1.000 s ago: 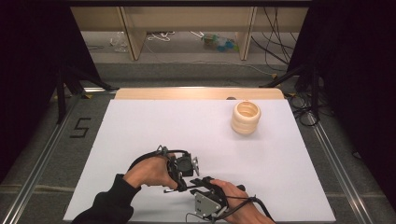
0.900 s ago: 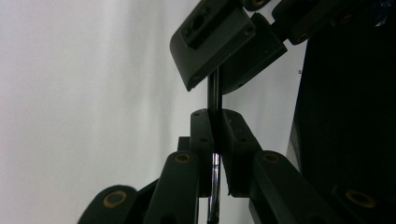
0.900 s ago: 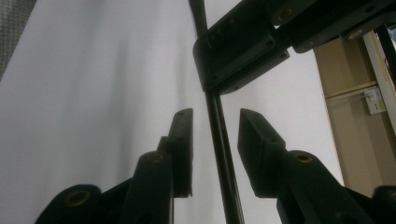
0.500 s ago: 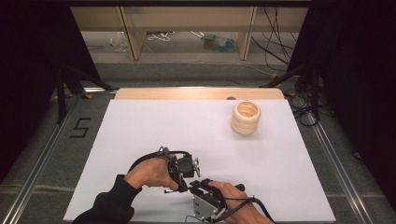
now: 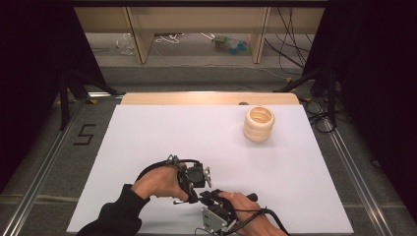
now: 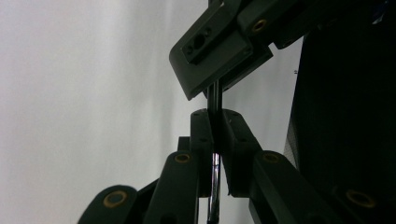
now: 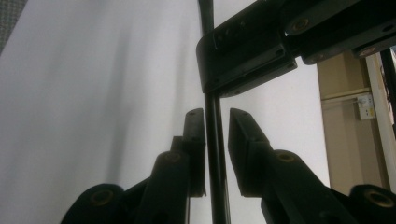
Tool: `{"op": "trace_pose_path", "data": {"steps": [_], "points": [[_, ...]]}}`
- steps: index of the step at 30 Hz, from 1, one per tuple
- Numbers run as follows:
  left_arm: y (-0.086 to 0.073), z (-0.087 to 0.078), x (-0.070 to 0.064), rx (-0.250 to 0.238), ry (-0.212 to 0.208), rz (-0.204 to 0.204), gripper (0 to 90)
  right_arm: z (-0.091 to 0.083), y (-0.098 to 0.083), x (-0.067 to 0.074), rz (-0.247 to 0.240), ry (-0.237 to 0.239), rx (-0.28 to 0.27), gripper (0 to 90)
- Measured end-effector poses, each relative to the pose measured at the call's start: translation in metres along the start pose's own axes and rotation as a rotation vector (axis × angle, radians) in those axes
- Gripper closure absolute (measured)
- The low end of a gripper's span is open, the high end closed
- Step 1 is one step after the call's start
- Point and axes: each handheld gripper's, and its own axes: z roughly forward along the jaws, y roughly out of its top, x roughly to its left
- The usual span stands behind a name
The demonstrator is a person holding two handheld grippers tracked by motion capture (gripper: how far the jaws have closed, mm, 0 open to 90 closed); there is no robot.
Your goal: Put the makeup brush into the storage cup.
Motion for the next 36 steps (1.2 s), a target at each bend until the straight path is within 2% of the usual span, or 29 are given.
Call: {"op": "trace_pose_path", "data": {"steps": [1, 4, 7, 8, 11, 14, 16, 17, 18, 21, 23, 26, 29, 30, 34, 36], "points": [[0.0, 0.0, 0.0, -0.002, 0.0, -0.001, 83.6, 0.0, 0.0, 0.0, -0.007, 0.002, -0.004, 78.8], [0.0, -0.001, -0.001, -0.002, 0.002, -0.001, 83.6, 0.0, 0.0, 0.001, 0.015, 0.0, 0.0, 79.6], [0.001, -0.001, -0.001, 0.0, 0.005, 0.003, 83.6, 0.001, 0.0, 0.0, -0.002, 0.009, -0.008, 80.5], [0.001, 0.0, -0.001, 0.001, 0.005, 0.001, 83.6, 0.001, 0.001, 0.001, 0.011, -0.001, 0.001, 80.8], [0.001, 0.0, -0.001, 0.004, 0.008, 0.001, 83.6, 0.001, 0.001, 0.0, -0.011, 0.009, 0.001, 81.5], [0.002, 0.0, -0.002, 0.004, 0.009, 0.003, 83.6, 0.001, 0.001, 0.0, -0.005, 0.009, 0.003, 82.1], [0.002, 0.0, -0.002, 0.006, 0.007, 0.002, 83.5, 0.001, 0.001, 0.002, 0.023, 0.005, 0.013, 82.6], [0.002, 0.001, -0.003, 0.006, 0.007, 0.002, 83.6, 0.001, 0.002, -0.001, -0.02, -0.009, 0.006, 82.7], [0.002, 0.001, -0.002, 0.007, 0.006, 0.003, 83.6, 0.001, 0.002, 0.002, 0.003, 0.013, 0.008, 83.0], [0.002, 0.001, -0.003, 0.009, 0.008, 0.008, 83.5, 0.001, 0.002, 0.003, 0.006, 0.017, 0.012, 83.8], [0.002, 0.001, -0.003, 0.012, 0.007, 0.011, 83.5, 0.002, 0.002, 0.002, -0.027, 0.019, 0.007, 83.8], [0.003, 0.002, -0.004, 0.012, 0.012, 0.013, 83.3, 0.001, 0.003, 0.002, -0.02, 0.02, 0.021, 84.0], [0.002, 0.0, -0.002, 0.003, 0.033, -0.004, 75.9, 0.001, 0.002, 0.002, -0.01, 0.021, 0.022, 84.0], [0.001, -0.001, -0.001, 0.004, 0.04, 0.002, 74.9, 0.001, 0.002, 0.001, -0.017, 0.024, 0.018, 84.1], [-0.002, -0.008, 0.0, -0.018, 0.034, -0.014, 68.5, -0.002, -0.002, -0.003, 0.013, 0.018, 0.021, 84.1], [-0.005, -0.011, 0.0, -0.038, 0.046, -0.011, 64.1, -0.005, -0.003, 0.0, 0.098, -0.003, 0.046, 84.1]]}}
